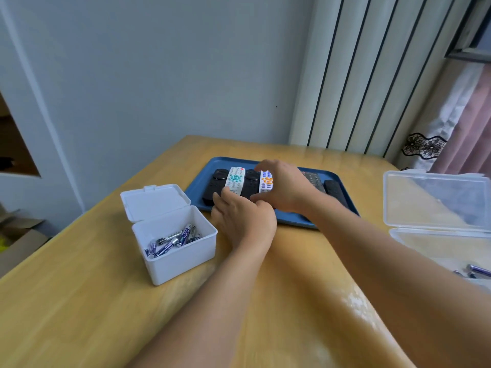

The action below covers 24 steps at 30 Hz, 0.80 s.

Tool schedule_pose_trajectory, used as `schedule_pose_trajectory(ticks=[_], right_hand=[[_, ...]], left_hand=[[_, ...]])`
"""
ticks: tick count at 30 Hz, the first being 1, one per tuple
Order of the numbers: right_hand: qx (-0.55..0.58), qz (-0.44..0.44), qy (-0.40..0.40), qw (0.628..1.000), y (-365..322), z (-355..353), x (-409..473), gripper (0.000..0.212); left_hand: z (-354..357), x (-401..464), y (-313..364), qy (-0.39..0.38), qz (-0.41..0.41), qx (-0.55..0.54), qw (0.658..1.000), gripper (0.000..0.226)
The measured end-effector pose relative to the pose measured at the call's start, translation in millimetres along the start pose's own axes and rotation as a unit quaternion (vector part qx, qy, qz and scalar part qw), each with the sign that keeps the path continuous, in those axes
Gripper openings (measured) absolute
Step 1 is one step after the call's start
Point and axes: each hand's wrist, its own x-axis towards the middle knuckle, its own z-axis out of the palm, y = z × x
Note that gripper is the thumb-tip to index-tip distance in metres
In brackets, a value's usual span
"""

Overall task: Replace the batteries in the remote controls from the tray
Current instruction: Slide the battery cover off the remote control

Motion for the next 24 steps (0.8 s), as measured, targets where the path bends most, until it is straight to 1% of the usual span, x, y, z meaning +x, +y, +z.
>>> schedule_pose_trajectory(ticks=[2,4,7,10,12,17,20,22,24], right_hand=[[-0.031,0.018,-0.089,0.995,-1,-5,20,0.096],[-0.062,0.039,-0.166,0.983,3,-6,40,0.113],[-0.095,0.067,-0.229,0.966,9,-6,65,0.135],[-0.115,0.071,-0.283,0.949,8,-4,80,0.15],[-0.121,0.07,-0.305,0.942,9,-1,88,0.152],[-0.11,0.068,-0.315,0.94,13,13,100,0.135],[-0.106,0.053,-0.312,0.943,14,19,102,0.132],[-0.084,0.039,-0.29,0.953,16,16,100,0.135],[-0.06,0.029,-0.242,0.968,14,2,92,0.14]], left_hand=[[1,2,-1,0.018,-0.005,-0.037,0.999,0.069],[0,4,-1,0.031,-0.003,-0.061,0.998,0.066],[0,9,-2,0.043,-0.012,-0.101,0.994,0.058],[0,18,-5,0.068,-0.033,-0.151,0.986,0.051],[1,18,-5,0.073,-0.04,-0.173,0.981,0.048],[3,16,-4,0.069,-0.025,-0.191,0.979,0.047],[4,18,-4,0.073,-0.029,-0.187,0.979,0.046],[4,17,-4,0.068,-0.031,-0.194,0.978,0.045],[3,14,-3,0.057,-0.035,-0.228,0.971,0.038]])
